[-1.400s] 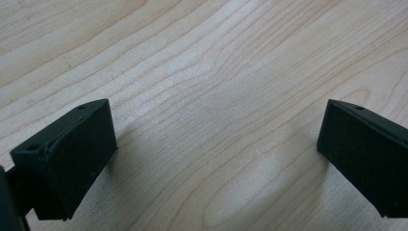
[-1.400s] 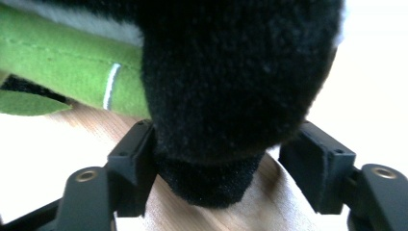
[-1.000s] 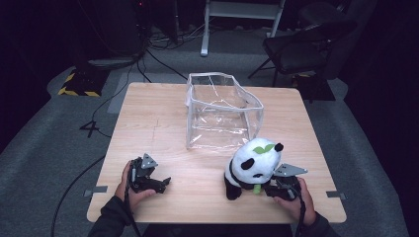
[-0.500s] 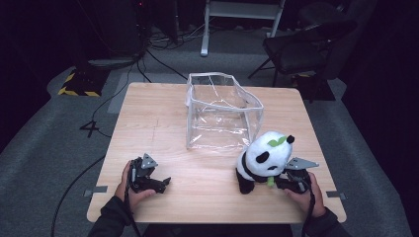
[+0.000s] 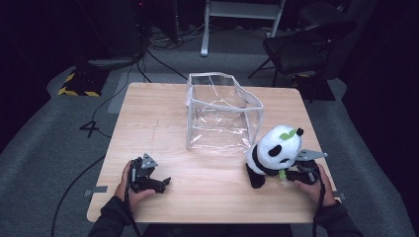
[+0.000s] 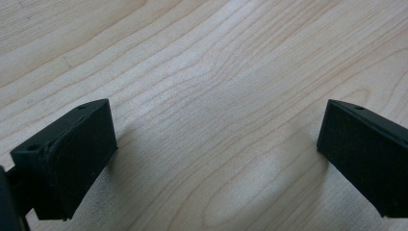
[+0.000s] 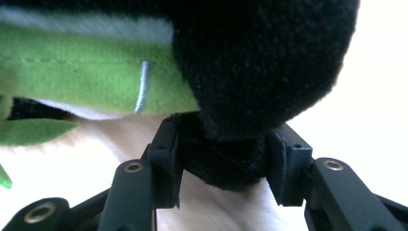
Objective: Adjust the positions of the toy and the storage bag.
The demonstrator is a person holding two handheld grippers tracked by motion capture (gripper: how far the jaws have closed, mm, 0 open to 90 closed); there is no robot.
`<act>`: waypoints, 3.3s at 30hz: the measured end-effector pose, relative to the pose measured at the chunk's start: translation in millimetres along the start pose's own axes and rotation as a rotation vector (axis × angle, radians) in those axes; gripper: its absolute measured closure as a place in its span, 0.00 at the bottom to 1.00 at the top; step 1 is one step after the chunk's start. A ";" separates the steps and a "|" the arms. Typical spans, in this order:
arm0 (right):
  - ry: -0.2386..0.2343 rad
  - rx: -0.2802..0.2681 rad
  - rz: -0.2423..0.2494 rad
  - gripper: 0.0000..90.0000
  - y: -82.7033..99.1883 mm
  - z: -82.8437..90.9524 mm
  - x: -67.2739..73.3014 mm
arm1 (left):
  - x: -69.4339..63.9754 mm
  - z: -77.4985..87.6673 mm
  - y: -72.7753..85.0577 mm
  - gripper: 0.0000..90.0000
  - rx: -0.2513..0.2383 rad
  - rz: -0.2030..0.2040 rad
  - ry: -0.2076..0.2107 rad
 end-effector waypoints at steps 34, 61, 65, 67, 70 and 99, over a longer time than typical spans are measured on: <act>0.076 -0.132 -0.080 0.41 -2.2 56.3 15.2 | -0.7 0.8 1.0 0.01 0.002 0.001 0.004; 0.082 -0.037 -0.054 0.43 -38.3 -15.5 82.7 | -0.7 0.7 1.0 0.01 0.002 0.001 0.004; 0.094 -0.024 -0.042 0.51 -35.0 -15.6 81.3 | -0.7 0.7 1.0 0.01 0.002 0.000 0.005; 0.084 -0.025 -0.040 0.55 -34.1 -14.6 80.9 | -0.8 0.7 1.0 0.01 0.001 0.001 0.005; 0.082 -0.020 -0.025 0.58 -33.0 -13.1 80.3 | -0.7 0.7 1.0 0.01 0.001 0.001 0.004; 0.031 0.010 0.032 0.58 25.2 47.1 54.0 | -0.8 0.7 1.0 0.01 0.001 0.001 0.004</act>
Point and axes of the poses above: each handheld gripper's, and its own axes: z roughly backward along the jaws, y roughly out of its underside, x roughly to its left, the point moved 8 cm from there along -z, roughly forward along the jaws, and after that the axes turned 11 degrees about z, right-handed, at the moved point
